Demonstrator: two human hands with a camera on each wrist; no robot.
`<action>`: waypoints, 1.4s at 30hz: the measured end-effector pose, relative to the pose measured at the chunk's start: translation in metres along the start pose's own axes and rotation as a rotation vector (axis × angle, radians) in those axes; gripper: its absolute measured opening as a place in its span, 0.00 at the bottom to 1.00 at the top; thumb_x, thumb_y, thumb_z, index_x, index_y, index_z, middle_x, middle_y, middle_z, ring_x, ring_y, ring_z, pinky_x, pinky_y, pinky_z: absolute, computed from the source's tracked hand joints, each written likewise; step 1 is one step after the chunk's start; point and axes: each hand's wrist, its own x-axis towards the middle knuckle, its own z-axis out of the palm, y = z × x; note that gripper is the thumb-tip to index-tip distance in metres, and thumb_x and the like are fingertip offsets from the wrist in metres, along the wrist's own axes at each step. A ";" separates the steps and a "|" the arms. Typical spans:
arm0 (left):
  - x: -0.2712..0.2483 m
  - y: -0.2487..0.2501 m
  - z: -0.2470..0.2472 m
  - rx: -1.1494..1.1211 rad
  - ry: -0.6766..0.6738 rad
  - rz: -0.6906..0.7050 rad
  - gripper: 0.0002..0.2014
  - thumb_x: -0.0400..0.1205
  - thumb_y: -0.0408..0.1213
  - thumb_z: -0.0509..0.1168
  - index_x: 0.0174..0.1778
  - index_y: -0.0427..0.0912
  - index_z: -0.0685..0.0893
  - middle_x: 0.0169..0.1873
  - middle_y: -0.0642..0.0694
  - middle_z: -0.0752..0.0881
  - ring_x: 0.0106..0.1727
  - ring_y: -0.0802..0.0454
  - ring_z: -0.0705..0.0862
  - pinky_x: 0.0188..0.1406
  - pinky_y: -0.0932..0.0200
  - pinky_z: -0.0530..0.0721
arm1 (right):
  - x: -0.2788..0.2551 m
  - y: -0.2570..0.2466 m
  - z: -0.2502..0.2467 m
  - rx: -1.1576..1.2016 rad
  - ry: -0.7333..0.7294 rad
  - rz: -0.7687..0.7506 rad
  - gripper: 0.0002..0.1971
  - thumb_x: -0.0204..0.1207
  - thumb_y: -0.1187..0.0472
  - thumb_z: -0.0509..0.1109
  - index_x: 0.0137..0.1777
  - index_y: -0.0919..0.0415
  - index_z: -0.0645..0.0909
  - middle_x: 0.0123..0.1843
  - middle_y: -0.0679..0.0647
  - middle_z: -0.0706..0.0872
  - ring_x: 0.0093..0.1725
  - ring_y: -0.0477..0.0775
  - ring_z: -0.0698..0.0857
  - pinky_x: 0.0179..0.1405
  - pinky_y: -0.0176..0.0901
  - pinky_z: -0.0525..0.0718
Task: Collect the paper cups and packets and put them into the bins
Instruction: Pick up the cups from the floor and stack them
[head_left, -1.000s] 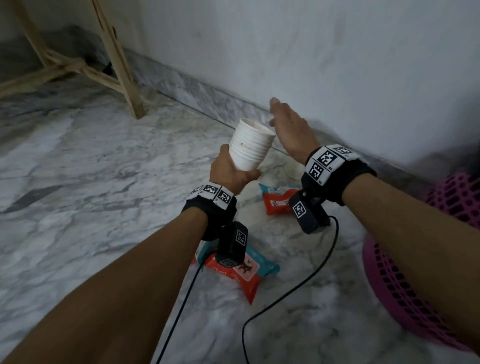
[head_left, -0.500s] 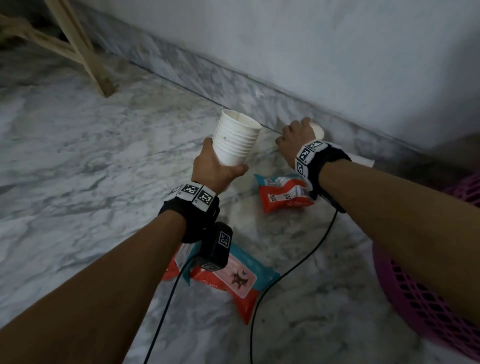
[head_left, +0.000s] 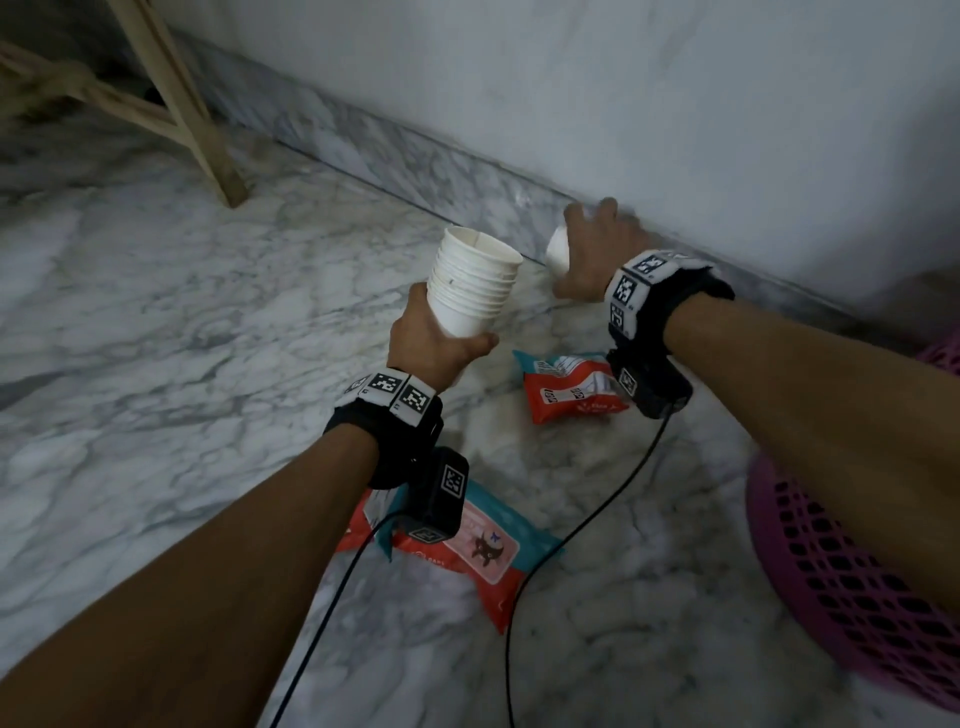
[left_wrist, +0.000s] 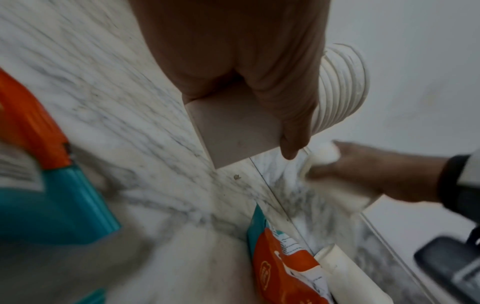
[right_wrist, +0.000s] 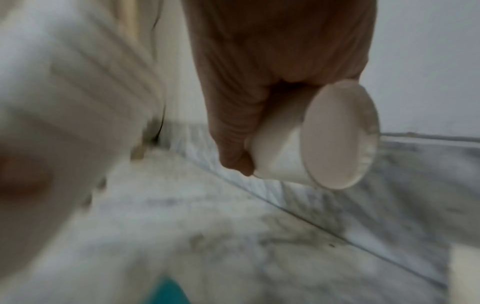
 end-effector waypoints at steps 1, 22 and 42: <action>-0.004 0.002 -0.003 0.003 0.008 -0.001 0.37 0.66 0.43 0.80 0.67 0.40 0.71 0.62 0.43 0.82 0.59 0.46 0.80 0.44 0.62 0.70 | -0.001 -0.004 -0.015 0.183 0.002 0.047 0.42 0.64 0.47 0.79 0.74 0.59 0.64 0.69 0.66 0.69 0.62 0.73 0.79 0.51 0.56 0.79; -0.053 0.035 -0.031 -0.016 0.029 0.038 0.36 0.66 0.42 0.80 0.66 0.39 0.71 0.61 0.41 0.82 0.61 0.42 0.80 0.46 0.59 0.71 | -0.078 -0.061 -0.102 1.291 0.556 0.060 0.21 0.63 0.42 0.80 0.38 0.55 0.76 0.32 0.44 0.80 0.33 0.46 0.79 0.35 0.39 0.80; -0.016 0.018 0.015 -0.001 0.016 0.004 0.37 0.65 0.43 0.80 0.66 0.38 0.71 0.63 0.42 0.81 0.64 0.43 0.80 0.47 0.61 0.70 | -0.037 0.054 0.018 0.541 0.078 0.508 0.32 0.69 0.45 0.68 0.68 0.65 0.74 0.70 0.67 0.78 0.70 0.68 0.76 0.68 0.59 0.76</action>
